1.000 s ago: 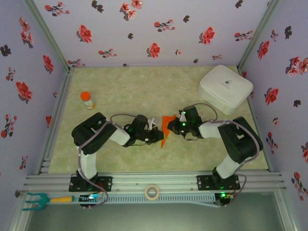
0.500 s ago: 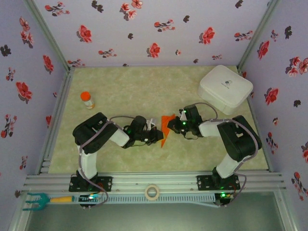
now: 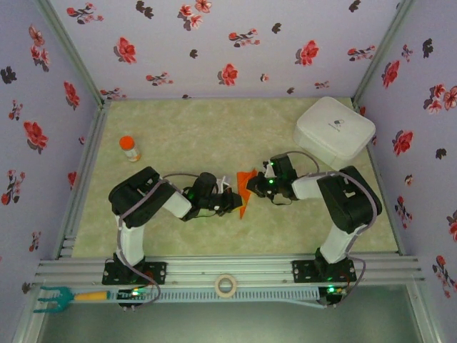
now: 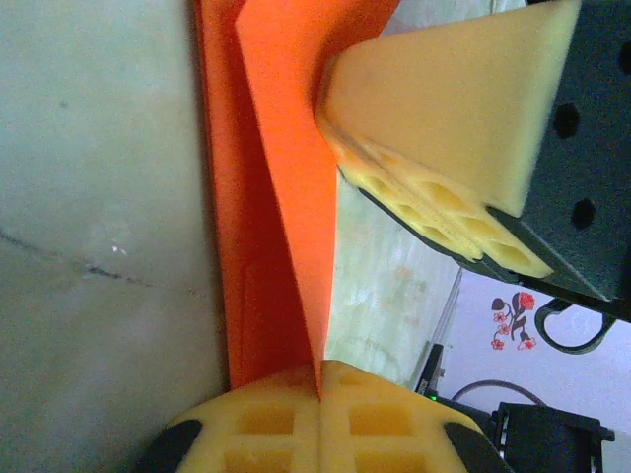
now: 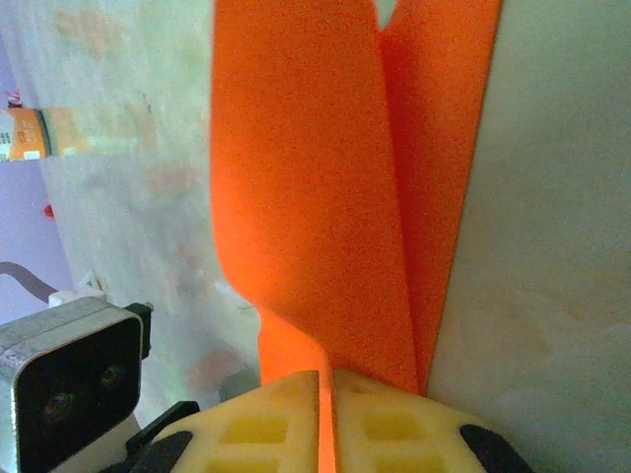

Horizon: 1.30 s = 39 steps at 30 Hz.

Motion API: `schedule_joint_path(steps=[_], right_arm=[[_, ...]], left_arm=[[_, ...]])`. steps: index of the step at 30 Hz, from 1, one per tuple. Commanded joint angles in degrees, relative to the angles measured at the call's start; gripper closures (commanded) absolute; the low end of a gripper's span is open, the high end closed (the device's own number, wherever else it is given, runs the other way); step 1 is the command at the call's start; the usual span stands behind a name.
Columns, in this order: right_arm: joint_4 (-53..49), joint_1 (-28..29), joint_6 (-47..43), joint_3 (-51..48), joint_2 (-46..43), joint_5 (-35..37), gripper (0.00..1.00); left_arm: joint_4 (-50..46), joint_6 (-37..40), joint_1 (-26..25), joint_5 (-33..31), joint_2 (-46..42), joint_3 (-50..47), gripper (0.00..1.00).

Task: Fold a paper plane with a square sheet of paper (pick it up from the middle)
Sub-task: Fold the wing for the fifth time at the center of the table.

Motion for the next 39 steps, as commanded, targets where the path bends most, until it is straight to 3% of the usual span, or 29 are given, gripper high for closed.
schedule_joint_path(steps=[1,6,15,19,26,35,39], right_arm=[[-3.0,-0.3,-2.2,1.5,1.8,1.1,0.88],[-5.9,-0.3,-3.0,2.3,3.7,1.9,0.88],[-11.5,0.1,-4.4,3.4,3.7,4.3,0.89],[-12.5,0.3,-4.5,3.6,3.6,4.9,0.90],[-13.8,0.6,-4.6,3.8,3.3,5.8,0.90],[-15.7,1.0,-5.0,4.2,3.1,6.9,0.90],[-16.3,1.2,-5.2,4.3,3.1,7.3,0.90]], left_arm=[[-7.1,0.1,1.2,-4.0,3.2,-2.2,1.00],[-7.2,0.2,1.3,-4.1,3.0,-2.4,1.00],[-16.7,4.4,0.6,-4.0,-1.7,-1.1,0.82],[-23.3,7.3,-0.6,-3.0,-3.5,1.1,0.84],[-28.9,10.1,-1.3,-2.6,-5.2,2.3,0.99],[-40.1,15.5,-3.7,-1.8,-6.0,7.2,0.85],[-44.3,17.3,-4.7,-2.9,-6.6,8.0,0.93]])
